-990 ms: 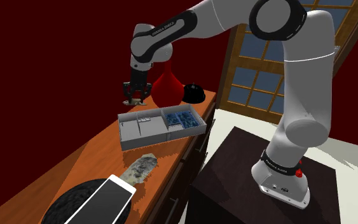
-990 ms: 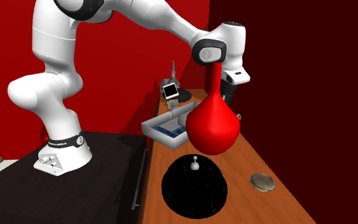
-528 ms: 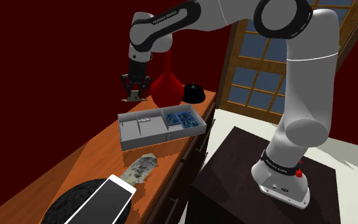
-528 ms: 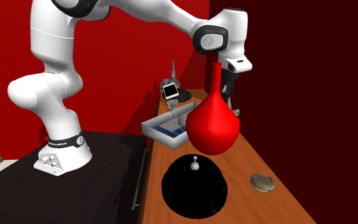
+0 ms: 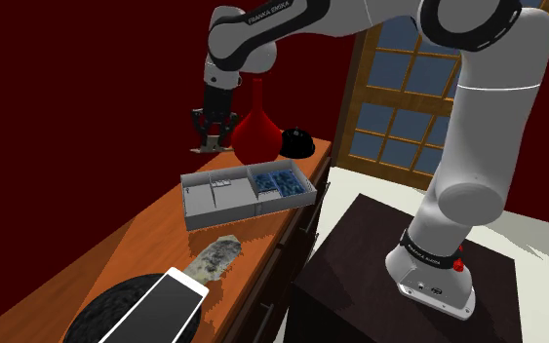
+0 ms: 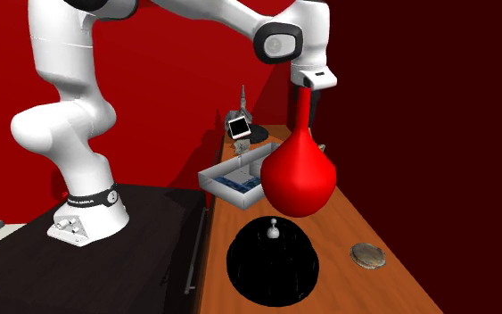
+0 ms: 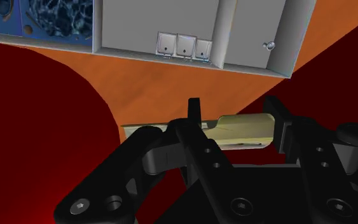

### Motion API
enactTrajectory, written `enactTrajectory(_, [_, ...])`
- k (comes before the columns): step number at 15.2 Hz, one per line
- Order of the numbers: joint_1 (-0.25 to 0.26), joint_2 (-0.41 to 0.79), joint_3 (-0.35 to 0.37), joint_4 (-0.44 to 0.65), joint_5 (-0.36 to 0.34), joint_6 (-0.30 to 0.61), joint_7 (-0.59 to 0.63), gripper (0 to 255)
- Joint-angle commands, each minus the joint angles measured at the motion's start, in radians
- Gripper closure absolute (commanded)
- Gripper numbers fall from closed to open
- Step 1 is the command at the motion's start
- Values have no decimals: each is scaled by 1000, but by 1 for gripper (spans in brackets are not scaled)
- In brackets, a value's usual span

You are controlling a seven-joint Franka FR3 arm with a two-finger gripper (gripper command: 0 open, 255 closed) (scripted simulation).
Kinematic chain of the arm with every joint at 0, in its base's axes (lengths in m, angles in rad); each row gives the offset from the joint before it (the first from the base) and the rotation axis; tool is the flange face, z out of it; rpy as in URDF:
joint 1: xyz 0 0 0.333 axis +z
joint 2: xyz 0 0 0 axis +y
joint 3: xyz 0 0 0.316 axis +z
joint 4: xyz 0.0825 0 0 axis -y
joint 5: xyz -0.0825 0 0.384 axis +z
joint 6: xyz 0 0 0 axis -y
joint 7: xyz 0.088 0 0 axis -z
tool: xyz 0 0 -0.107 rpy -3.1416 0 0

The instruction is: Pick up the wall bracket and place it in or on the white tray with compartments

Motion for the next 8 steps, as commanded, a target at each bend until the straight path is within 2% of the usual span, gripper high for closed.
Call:
enactTrajectory(1, [4,-70,7,-93,15,25,2,255])
enactTrajectory(8, [31,-324,37,-399,80,87,13,255])
